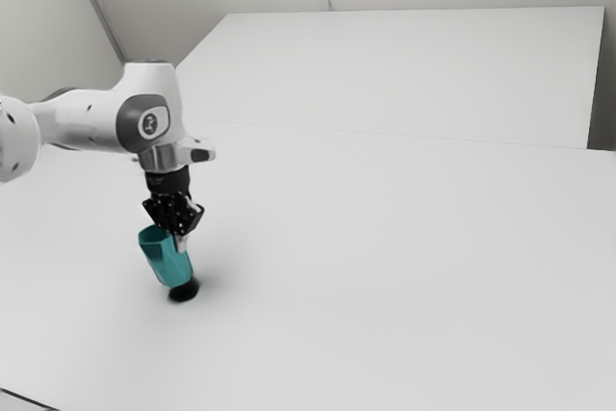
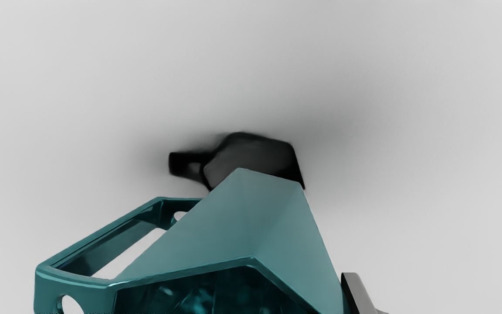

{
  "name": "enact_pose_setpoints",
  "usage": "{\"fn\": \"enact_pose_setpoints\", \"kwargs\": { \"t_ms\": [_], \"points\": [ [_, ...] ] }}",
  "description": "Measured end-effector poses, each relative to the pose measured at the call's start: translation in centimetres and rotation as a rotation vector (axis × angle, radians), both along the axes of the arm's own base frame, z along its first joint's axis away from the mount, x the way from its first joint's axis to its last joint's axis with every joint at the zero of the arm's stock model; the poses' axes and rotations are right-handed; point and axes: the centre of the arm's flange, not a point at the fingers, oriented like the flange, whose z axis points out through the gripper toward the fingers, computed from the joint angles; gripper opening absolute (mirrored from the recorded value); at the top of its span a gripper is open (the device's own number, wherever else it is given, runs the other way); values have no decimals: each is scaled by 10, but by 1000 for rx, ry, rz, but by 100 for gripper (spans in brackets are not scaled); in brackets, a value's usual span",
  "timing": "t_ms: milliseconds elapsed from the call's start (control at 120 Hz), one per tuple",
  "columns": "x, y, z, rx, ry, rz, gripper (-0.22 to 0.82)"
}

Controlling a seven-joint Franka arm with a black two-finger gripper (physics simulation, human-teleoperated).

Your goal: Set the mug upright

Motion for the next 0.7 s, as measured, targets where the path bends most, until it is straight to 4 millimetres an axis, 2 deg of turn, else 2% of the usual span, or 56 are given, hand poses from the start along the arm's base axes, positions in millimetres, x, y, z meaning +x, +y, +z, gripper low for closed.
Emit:
{"fn": "enact_pose_setpoints", "kwargs": {
  "t_ms": [250, 442, 700],
  "points": [
    [12, 13, -11, 29, 7, 58, -18],
    [19, 5, -17, 38, 18, 68, -18],
    [20, 5, -20, 49, 26, 96, -18]
  ]
}}
